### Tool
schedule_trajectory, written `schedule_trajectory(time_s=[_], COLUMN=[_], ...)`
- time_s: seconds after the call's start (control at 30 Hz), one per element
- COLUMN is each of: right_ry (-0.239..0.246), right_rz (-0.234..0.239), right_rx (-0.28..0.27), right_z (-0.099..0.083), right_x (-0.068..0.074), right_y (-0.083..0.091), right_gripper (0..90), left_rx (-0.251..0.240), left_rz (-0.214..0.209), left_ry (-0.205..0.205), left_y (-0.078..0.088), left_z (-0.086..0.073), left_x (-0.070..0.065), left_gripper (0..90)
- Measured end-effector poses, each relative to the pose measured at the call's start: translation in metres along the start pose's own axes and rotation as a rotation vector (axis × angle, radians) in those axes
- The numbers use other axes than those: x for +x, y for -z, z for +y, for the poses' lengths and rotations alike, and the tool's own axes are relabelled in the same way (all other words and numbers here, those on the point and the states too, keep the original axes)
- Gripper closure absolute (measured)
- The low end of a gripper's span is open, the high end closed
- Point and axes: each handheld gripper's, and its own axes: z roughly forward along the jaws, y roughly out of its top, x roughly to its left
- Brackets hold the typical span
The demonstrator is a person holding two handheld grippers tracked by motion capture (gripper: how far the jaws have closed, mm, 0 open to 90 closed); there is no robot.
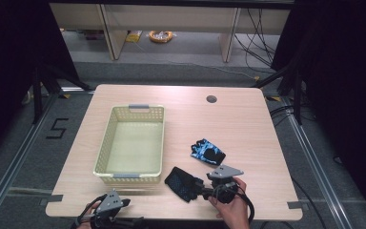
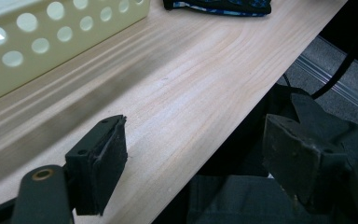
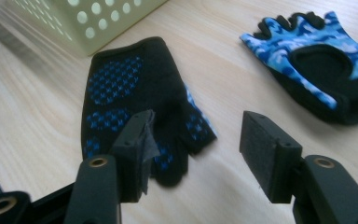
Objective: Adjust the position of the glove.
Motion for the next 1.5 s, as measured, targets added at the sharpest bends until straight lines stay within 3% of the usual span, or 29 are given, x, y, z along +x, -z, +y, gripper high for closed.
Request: schedule_trajectory(time_s=[0.03,0.07,0.13,0.17,0.3,0.37,0.47,0.5,0.53,0.6,0.63,0.67,0.7,0.8,0.83,0.87,0.93,0.97,1.07,1.1,1.2,1.23,1.27,1.37,1.4,1.5], right_ry=[0.006,-0.008,0.007,0.02,0.019,0.019,0.037,0.041,0.034,0.034,0.044,0.018,0.031,0.046,0.074,0.073,0.069,0.129,0.155,0.152,0.16,0.159,0.152,0.172,0.217,0.263], right_rz=[0.001,0.008,0.008,0.015,0.021,0.037,0.029,0.026,0.035,0.037,0.04,0.05,0.048,0.056,0.043,0.057,0.077,0.088,0.103,0.1,0.108,0.136,0.138,0.159,0.164,0.199], right_rx=[0.005,0.011,-0.002,0.008,0.018,0.033,0.051,0.053,0.055,0.06,0.066,0.067,0.076,0.081,0.089,0.114,0.101,0.084,0.096,0.075,0.07,0.075,0.046,0.038,0.023,-0.013], right_z=[0.003,0.006,0.008,0.014,0.019,0.023,0.027,0.027,0.028,0.029,0.03,0.029,0.03,0.03,0.028,0.028,0.028,0.028,0.029,0.029,0.03,0.031,0.031,0.034,0.04,0.044], right_x=[0.0,0.002,0.001,0.002,0.003,0.004,0.005,0.005,0.005,0.005,0.004,0.005,0.004,0.003,0.004,0.004,0.004,0.003,0.002,0.002,0.002,0.0,0.0,0.001,0.002,0.006], right_y=[-0.003,-0.006,-0.011,-0.016,-0.025,-0.033,-0.036,-0.038,-0.039,-0.04,-0.043,-0.045,-0.046,-0.048,-0.053,-0.054,-0.055,-0.058,-0.055,-0.056,-0.054,-0.051,-0.051,-0.045,-0.036,-0.022], right_gripper=[47.2,47.6,47.9,49.6,52.5,56.2,57.1,57.6,58.4,58.7,59.4,59.7,60.4,61.0,63.5,67.6,69.6,76.2,84.1,85.9,87.2,87.6,87.7,87.8,87.9,87.9], left_rx=[-0.002,-0.001,-0.003,-0.008,0.001,0.014,0.004,0.017,0.017,0.017,0.0,-0.001,0.016,0.012,0.017,0.018,0.017,0.022,0.019,0.025,0.019,0.018,0.014,0.017,0.018,0.002], left_rz=[0.001,0.0,0.0,-0.001,-0.003,0.003,-0.002,-0.003,0.002,-0.005,-0.003,-0.004,-0.002,0.001,-0.004,-0.004,0.004,-0.006,0.002,0.005,0.004,0.003,-0.002,-0.003,0.002,-0.002], left_ry=[-0.013,0.003,0.004,-0.014,-0.002,-0.039,0.001,-0.034,-0.04,-0.041,-0.02,-0.019,-0.038,-0.032,-0.037,-0.038,-0.038,-0.043,-0.041,-0.025,-0.04,-0.039,-0.035,-0.039,-0.021,-0.002], left_y=[0.0,0.0,0.0,0.0,0.0,0.002,0.001,0.002,0.002,0.002,0.001,0.001,0.002,0.001,0.002,0.002,0.002,0.002,0.001,0.002,0.001,0.002,0.001,0.002,0.002,0.002], left_z=[0.0,0.0,0.0,0.0,0.0,0.0,0.0,0.0,0.0,0.0,0.0,0.0,0.0,0.0,0.0,0.0,0.0,0.0,0.0,0.0,0.0,0.0,0.0,0.0,0.0,0.0], left_x=[0.0,0.0,0.0,0.001,0.0,0.002,0.0,0.002,0.002,0.002,0.001,0.001,0.002,0.002,0.002,0.002,0.002,0.002,0.002,0.001,0.002,0.002,0.001,0.002,0.002,0.0], left_gripper=[21.6,21.7,21.7,21.7,21.7,21.7,21.6,21.6,21.6,21.6,21.7,21.6,21.7,21.6,21.7,21.6,21.7,21.7,21.7,21.7,21.7,21.6,21.7,21.6,21.6,21.6])
